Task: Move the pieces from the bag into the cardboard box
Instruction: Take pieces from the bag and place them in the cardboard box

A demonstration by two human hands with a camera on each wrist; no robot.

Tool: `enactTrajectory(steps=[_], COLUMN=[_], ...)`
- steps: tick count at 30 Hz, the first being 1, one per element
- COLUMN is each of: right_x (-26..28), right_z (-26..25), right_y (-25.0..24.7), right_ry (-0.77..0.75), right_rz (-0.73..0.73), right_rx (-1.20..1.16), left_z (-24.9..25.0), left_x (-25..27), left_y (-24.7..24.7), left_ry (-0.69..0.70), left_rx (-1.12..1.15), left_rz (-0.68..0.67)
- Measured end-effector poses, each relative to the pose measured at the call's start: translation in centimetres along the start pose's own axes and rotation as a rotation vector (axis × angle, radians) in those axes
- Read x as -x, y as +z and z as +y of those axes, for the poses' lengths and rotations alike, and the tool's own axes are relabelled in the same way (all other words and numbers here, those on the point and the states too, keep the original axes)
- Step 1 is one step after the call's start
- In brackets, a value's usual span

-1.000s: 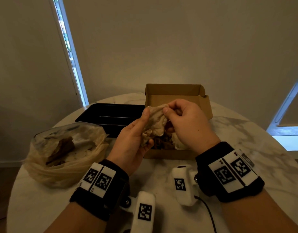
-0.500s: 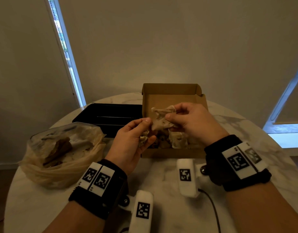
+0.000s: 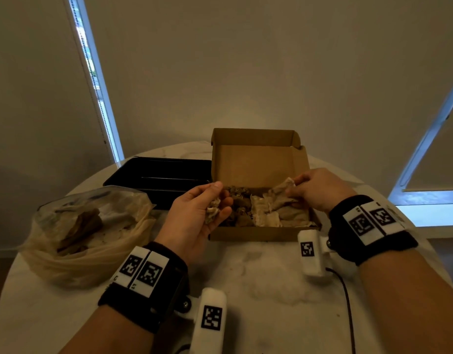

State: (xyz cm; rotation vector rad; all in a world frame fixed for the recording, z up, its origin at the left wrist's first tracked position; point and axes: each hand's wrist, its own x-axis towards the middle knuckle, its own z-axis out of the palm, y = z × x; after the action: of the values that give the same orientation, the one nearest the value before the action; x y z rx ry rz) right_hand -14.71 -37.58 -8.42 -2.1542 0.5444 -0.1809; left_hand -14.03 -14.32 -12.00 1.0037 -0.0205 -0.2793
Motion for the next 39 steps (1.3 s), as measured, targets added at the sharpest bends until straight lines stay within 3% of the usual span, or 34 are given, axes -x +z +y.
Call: enactTrajectory(steps=[2,5,7,10,14,17,21,23,25,28,32,35,39], right_x=[0.2,1.2,1.9,2.3,2.1,2.8,5.5,7.1,7.8,7.5,6.6,5.6,4.8], right_z=[-0.1,-0.6,-0.8,-1.0,-1.4,-1.9,-4.0,-5.5,-6.1,-5.8,-4.9,-4.3,-3.7], right_y=[-0.4,-0.6,-0.3,0.4,0.6,0.7,1.5,2.3,3.7,5.8,5.8,5.2,4.9], right_ry=[-0.031,-0.157,-0.225,-0.143,-0.067,-0.11,-0.445,-0.594,-0.66,-0.675,-0.632,-0.6,-0.546], right_rz=[0.127,0.204,0.119,-0.06,-0.068,-0.074,-0.057,-0.159,-0.27,-0.292,-0.262,-0.123,-0.085], right_rx=[0.263,0.323,0.392,0.573,0.648,0.671,0.361,0.221,0.242,0.286,0.016,-0.181,-0.266], left_z=[0.0,0.0,0.0,-0.1,0.1,0.3,0.4,0.3,0.3,0.3,0.3,0.3,0.3], left_x=[0.0,-0.1,-0.1,-0.1,0.0,0.0,0.0,0.1,0.4,0.7,0.5,0.4,0.5], left_y=[0.0,0.0,0.0,-0.1,0.1,0.3,0.4,0.3,0.3,0.3,0.3,0.4,0.5], left_ry=[-0.004,-0.003,-0.001,-0.003,-0.009,-0.035,-0.056,-0.05,-0.036,-0.014,-0.014,-0.022,-0.017], left_rx=[0.0,-0.01,-0.017,-0.017,0.001,0.021,0.065,0.067,0.058,0.047,0.023,-0.01,-0.023], left_rz=[-0.002,0.002,0.003,0.009,0.018,0.056,0.071,0.05,0.013,-0.014,-0.017,-0.03,-0.087])
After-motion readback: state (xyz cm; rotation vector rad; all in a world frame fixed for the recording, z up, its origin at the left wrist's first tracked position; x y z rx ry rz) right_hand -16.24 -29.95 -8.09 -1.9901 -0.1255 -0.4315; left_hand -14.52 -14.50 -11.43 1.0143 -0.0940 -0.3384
